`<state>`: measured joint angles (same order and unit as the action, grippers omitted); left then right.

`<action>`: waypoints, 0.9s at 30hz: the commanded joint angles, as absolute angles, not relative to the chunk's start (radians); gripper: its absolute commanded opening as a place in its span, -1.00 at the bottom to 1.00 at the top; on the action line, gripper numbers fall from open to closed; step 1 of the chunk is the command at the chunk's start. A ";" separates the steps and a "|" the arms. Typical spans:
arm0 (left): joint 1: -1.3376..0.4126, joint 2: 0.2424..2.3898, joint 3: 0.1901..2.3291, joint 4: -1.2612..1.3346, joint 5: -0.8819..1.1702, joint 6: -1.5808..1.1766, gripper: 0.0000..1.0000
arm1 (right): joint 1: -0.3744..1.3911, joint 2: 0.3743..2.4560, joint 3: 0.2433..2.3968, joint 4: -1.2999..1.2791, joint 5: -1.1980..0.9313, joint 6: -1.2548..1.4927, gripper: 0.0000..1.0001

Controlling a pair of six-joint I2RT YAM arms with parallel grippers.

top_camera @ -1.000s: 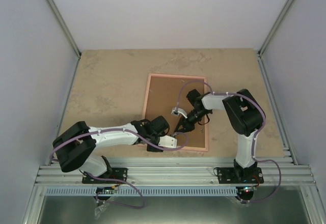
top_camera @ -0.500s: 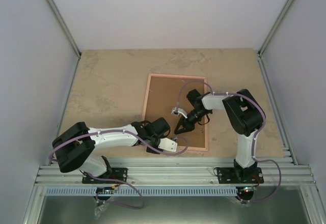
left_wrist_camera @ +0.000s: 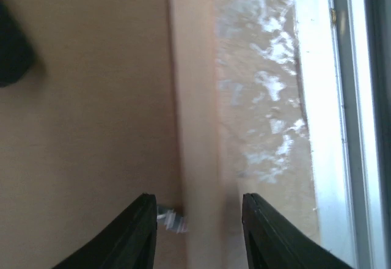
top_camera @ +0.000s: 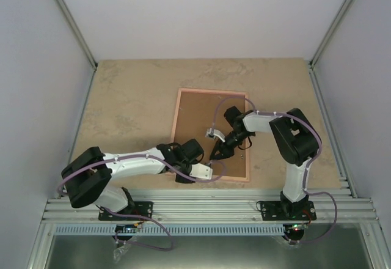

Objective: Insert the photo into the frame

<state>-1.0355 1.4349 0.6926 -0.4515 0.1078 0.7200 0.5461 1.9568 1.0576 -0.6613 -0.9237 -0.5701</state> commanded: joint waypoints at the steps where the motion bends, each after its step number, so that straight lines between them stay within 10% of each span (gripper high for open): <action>1: -0.959 1.386 0.805 -0.548 0.193 0.629 -0.07 | 0.509 1.866 1.089 -0.706 -0.887 -0.608 -0.59; 10: -0.666 1.359 0.924 -0.490 0.219 0.426 0.38 | 0.294 1.855 1.368 -0.672 -0.760 -0.576 0.24; 27: -0.412 1.544 1.032 -0.396 0.328 0.228 0.43 | 0.230 2.274 1.895 -0.607 -0.511 -0.587 0.63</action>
